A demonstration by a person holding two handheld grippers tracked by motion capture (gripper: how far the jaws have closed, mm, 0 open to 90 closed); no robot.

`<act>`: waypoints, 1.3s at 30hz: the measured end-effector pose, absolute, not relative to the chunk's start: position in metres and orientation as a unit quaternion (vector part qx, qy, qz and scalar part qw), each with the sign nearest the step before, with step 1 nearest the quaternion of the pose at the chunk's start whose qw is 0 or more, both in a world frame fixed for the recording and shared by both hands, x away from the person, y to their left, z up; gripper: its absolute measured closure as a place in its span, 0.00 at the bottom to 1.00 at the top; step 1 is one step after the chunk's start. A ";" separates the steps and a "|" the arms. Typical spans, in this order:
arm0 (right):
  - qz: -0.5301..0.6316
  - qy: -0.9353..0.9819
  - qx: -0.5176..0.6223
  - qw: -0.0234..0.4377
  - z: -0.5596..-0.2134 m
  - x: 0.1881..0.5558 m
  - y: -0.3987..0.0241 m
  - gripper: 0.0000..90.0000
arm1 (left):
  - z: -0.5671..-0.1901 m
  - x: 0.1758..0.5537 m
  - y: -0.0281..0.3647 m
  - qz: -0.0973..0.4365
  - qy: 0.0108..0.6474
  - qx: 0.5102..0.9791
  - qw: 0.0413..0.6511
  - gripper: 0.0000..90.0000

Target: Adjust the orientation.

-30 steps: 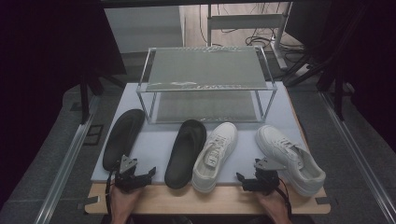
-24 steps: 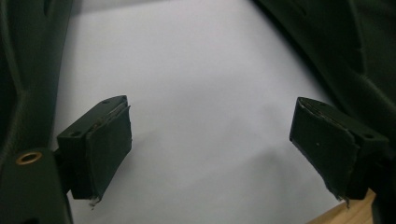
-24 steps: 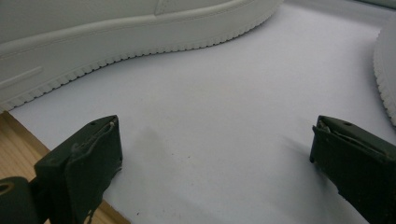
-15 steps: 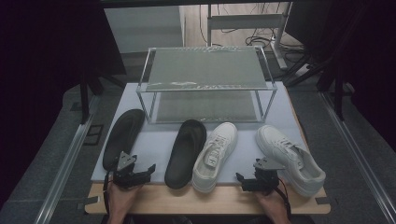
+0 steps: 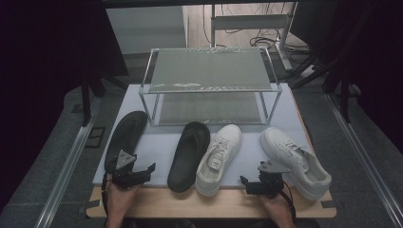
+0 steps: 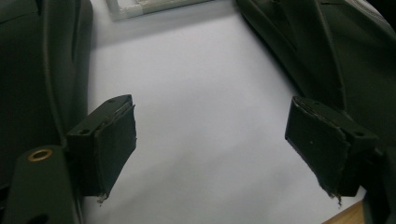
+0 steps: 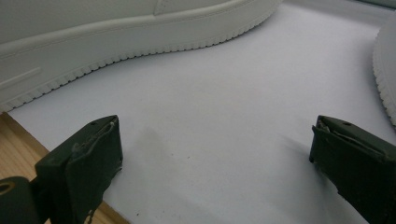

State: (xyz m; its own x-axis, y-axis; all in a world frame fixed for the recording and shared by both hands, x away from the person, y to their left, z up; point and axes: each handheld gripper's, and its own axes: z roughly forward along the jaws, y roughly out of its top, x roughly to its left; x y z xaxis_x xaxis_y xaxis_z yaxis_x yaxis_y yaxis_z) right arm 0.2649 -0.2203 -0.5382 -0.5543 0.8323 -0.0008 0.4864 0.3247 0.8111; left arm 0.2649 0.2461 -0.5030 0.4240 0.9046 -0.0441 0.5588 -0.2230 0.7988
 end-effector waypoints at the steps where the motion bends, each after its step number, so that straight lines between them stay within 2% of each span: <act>1: 0.402 0.785 0.420 0.215 -0.538 0.265 -0.220 0.03 | -0.503 0.265 0.247 0.223 0.487 0.750 0.387 0.19; 17: 0.402 0.784 0.421 0.215 -0.538 0.265 -0.220 0.03 | -0.490 0.285 0.259 0.239 0.494 0.748 0.374 0.25; 24: 0.402 0.784 0.421 0.215 -0.538 0.265 -0.220 0.03 | -0.494 0.292 0.270 0.246 0.508 0.741 0.365 0.31; 32: 0.401 0.785 0.420 0.215 -0.538 0.265 -0.220 0.03 | -0.493 0.303 0.283 0.244 0.520 0.734 0.361 0.39; 39: 0.401 0.785 0.420 0.216 -0.538 0.265 -0.220 0.03 | -0.489 0.315 0.291 0.230 0.532 0.730 0.361 0.54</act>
State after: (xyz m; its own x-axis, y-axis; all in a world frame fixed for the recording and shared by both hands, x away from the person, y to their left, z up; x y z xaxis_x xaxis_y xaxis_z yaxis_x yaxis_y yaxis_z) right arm 0.2649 -0.2204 -0.5382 -0.5536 0.8328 -0.0006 0.4867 0.3242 0.8112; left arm 0.3153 0.2908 -0.4893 0.3280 0.9435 -0.0480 0.6110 -0.1731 0.7725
